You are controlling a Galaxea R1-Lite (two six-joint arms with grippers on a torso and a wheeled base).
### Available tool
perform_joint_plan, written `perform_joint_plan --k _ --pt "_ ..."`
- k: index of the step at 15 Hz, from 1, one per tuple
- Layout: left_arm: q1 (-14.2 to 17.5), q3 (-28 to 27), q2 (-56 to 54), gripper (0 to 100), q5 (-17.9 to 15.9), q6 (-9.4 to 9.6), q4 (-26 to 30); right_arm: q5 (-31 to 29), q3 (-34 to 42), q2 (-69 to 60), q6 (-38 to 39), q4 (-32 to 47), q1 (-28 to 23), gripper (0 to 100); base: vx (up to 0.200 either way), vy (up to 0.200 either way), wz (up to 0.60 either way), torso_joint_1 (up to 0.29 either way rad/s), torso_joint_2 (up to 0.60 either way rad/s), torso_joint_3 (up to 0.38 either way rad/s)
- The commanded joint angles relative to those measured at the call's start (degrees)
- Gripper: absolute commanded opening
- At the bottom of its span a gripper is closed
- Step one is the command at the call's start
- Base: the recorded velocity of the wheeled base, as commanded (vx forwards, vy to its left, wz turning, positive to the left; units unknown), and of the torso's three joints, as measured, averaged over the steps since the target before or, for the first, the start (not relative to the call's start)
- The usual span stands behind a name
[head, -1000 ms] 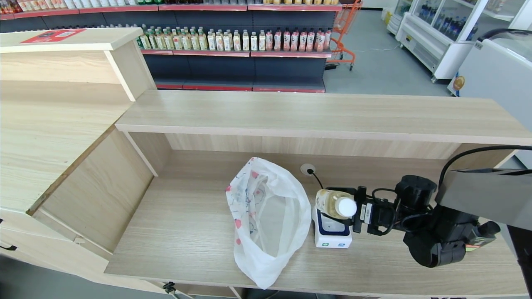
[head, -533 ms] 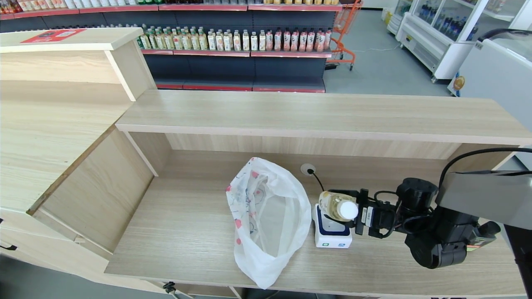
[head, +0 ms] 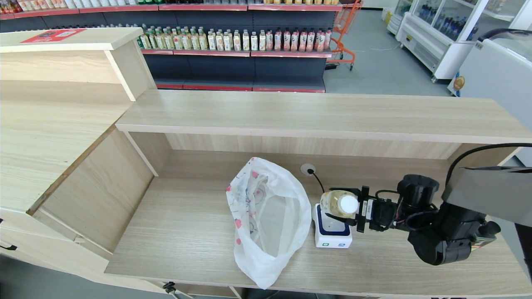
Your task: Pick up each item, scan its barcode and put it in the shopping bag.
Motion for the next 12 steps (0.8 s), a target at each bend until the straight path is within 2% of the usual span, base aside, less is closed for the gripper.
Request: perform_joint_plan --k 1,2,4,5,7,9,10,12 --pt "0.0 0.01 -0.02 100 0.02 0.0 -0.01 -0.72 -0.17 -11.58 11.12 4.65 -2.38 0 0.0 0.0 0.0 0.0 0.0 0.0" --pt "0.0 0.01 -0.02 100 0.02 0.0 -0.01 -1.42 -0.17 -15.18 19.65 4.83 -3.0 0 0.0 0.0 0.0 0.0 0.0 0.0" --pt "0.0 0.01 -0.02 100 0.02 0.0 -0.01 -6.96 3.17 -21.16 37.23 4.3 -2.73 0 0.0 0.0 0.0 0.0 0.0 0.0" --pt "0.0 0.01 -0.02 100 0.02 0.0 -0.01 -9.33 4.93 -22.57 43.03 4.3 -1.94 0 0.0 0.0 0.0 0.0 0.0 0.0" --pt "0.0 0.01 -0.02 100 0.02 0.0 -0.01 -11.27 7.21 -22.48 50.5 4.12 0.17 0 0.0 0.0 0.0 0.0 0.0 0.0" --pt "0.0 0.01 -0.02 100 0.02 0.0 -0.01 -15.84 7.04 -20.72 56.04 4.21 3.68 0 0.0 0.0 0.0 0.0 0.0 0.0" --pt "0.0 0.01 -0.02 100 0.02 0.0 -0.01 -18.47 5.72 -19.05 57.0 4.21 5.44 0 0.0 0.0 0.0 0.0 0.0 0.0" --pt "0.0 0.01 -0.02 100 0.02 0.0 -0.01 -19.35 3.61 -16.41 57.0 4.21 7.11 0 0.0 0.0 0.0 0.0 0.0 0.0"
